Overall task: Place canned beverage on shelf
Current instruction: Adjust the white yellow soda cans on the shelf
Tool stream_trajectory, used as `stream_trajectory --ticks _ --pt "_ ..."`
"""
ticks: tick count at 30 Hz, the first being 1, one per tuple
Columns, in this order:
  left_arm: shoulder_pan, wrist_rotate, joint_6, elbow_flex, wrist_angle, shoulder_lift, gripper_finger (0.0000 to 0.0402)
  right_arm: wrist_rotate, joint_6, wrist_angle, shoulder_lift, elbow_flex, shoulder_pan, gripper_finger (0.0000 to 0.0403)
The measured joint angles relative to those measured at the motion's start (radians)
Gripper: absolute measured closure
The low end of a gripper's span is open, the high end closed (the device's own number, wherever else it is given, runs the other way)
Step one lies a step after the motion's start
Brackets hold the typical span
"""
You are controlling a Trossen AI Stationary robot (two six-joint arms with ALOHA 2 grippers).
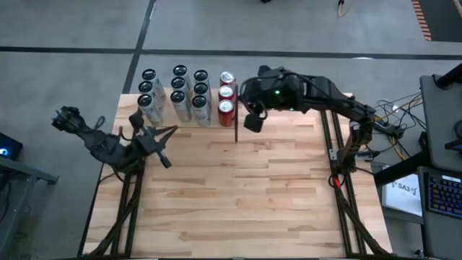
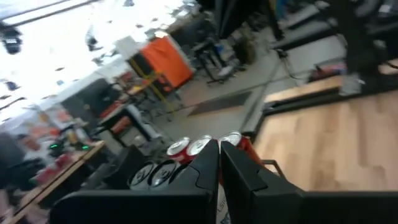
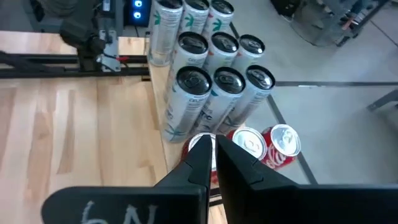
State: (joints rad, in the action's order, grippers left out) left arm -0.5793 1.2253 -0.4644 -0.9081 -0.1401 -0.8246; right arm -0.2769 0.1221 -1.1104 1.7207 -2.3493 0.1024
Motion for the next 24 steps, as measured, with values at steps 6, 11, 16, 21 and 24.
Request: stream_trajectory --ticks 6,11,16,21,24 --pt "0.089 -0.198 0.259 -0.234 -0.484 -0.033 0.0401 0.052 0.030 -0.019 -0.011 0.005 0.000 0.0390" --pt "0.191 -0.261 0.334 -0.327 -0.657 -0.050 0.0402 0.052 0.056 -0.014 -0.011 0.017 0.000 0.0390" --pt "0.295 -0.376 0.280 -0.361 -0.698 -0.050 0.0402 0.052 0.060 -0.001 -0.009 0.056 0.003 0.0390" --pt "0.415 -0.419 0.231 -0.357 -0.718 -0.044 0.0402 0.052 0.056 0.015 -0.010 0.100 0.003 0.0390" --pt "0.508 -0.496 0.214 -0.334 -0.726 -0.046 0.0402 0.051 0.058 0.028 -0.010 0.121 0.003 0.0390"
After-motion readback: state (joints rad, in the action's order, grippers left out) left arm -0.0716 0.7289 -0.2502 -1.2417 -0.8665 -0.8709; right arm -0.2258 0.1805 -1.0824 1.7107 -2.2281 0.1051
